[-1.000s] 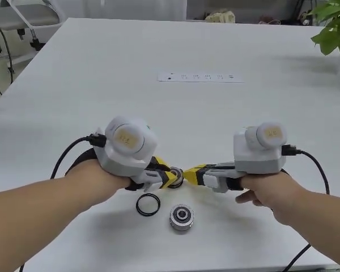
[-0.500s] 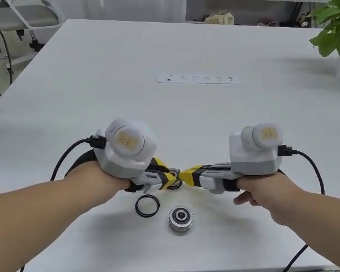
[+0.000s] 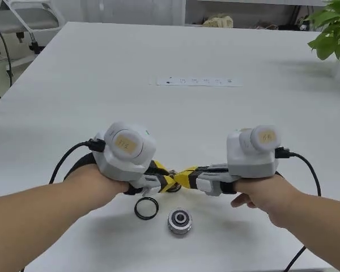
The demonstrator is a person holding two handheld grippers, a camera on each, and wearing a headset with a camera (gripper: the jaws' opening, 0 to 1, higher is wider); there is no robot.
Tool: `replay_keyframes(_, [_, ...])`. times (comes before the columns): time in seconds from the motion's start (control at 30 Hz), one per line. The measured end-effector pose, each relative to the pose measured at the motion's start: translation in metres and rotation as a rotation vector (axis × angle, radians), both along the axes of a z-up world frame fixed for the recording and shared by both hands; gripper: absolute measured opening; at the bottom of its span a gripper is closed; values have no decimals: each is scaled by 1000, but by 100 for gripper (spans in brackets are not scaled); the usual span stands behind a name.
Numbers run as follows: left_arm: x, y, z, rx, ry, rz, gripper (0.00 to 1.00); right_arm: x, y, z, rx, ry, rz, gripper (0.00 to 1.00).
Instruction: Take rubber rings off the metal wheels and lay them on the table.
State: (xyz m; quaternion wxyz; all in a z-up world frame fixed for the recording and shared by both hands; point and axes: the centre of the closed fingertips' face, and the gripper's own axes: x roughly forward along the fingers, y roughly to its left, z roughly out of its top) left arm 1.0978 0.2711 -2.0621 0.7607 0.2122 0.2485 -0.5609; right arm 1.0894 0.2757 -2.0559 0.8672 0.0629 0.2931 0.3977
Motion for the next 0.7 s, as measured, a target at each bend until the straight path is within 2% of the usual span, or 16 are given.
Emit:
replay_keyframes(0.33, [0,0,0,-3,0,10,7,0,-3,1,-6,-12,-14,0])
replay_keyframes(0.4, [1,0,1,2,-16,0,7,1,-5,1,-6,-11,-25,0])
replay_keyframes(0.53, [0,0,1,5,-19,-7,7,1,-7,1,-9,-15,-32,0])
replay_keyframes(0.7, [-2,2,4,5,-8,-13,10,0,-7,3,-7,-17,-32,0])
